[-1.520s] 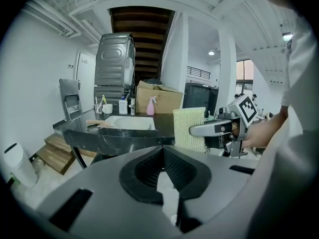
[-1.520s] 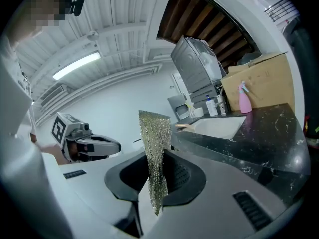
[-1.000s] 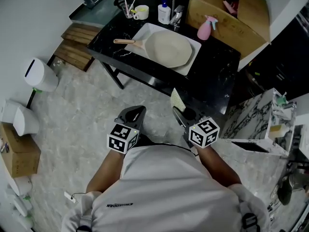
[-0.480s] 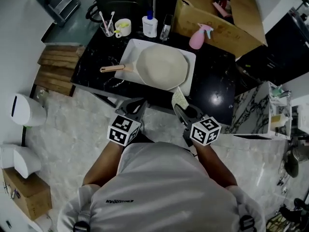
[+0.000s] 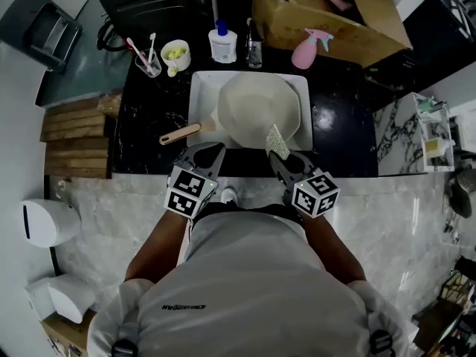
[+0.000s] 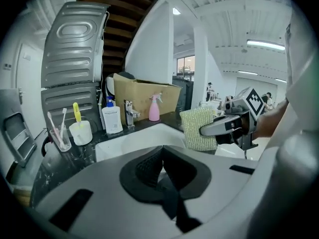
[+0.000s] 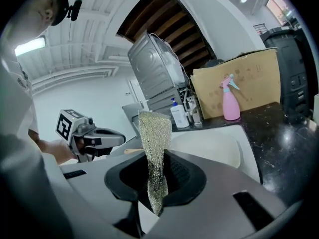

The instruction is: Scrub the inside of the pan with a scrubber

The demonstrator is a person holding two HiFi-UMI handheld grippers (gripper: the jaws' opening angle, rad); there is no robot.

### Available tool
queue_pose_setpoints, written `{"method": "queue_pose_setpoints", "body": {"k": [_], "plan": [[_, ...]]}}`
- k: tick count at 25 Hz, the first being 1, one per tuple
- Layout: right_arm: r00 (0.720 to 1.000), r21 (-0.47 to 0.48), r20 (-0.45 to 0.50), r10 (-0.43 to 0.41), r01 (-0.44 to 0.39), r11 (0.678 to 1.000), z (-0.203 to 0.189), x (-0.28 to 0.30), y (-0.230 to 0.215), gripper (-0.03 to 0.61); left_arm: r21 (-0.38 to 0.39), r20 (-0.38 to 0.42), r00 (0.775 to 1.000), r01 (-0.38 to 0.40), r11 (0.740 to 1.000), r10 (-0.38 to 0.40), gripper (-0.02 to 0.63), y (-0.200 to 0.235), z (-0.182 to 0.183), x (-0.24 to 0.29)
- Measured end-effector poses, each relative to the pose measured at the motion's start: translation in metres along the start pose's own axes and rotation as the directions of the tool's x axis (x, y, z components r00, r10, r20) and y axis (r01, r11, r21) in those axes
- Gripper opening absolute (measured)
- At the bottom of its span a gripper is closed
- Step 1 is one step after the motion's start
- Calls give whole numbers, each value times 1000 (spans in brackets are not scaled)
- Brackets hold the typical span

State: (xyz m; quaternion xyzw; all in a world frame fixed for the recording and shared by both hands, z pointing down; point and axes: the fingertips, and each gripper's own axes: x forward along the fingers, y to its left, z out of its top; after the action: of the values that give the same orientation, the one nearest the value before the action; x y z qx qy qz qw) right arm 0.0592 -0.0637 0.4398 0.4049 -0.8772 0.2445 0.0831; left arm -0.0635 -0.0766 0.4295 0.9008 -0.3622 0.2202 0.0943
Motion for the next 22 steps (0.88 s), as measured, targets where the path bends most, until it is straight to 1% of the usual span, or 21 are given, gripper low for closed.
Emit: {"method": "queue_pose_setpoints", "body": {"k": [3,8,12,18,22], "plan": [[999,-24,4,-45,45,999,3,13,2,74,39,-20,999,28,999,-27,15,18,-7,5],[995,-31,3,-97,97,995,9,21,3,74,107,-63,995,81,991,-74,15,29,-12,10],[992,-35,-11,-123,123,992,11,27,-3,72,119,-69,993,101,988,-93,15,35,-14,15],[992,-54,-44,-117,115,992,14,44,-13,73,132,-136,989,80,988,-62,17,50,-37,27],[992,-68,-59,-110,106,992,16,61,-24,74,128,-158,986,70,989,-50,17,63,-41,33]]}}
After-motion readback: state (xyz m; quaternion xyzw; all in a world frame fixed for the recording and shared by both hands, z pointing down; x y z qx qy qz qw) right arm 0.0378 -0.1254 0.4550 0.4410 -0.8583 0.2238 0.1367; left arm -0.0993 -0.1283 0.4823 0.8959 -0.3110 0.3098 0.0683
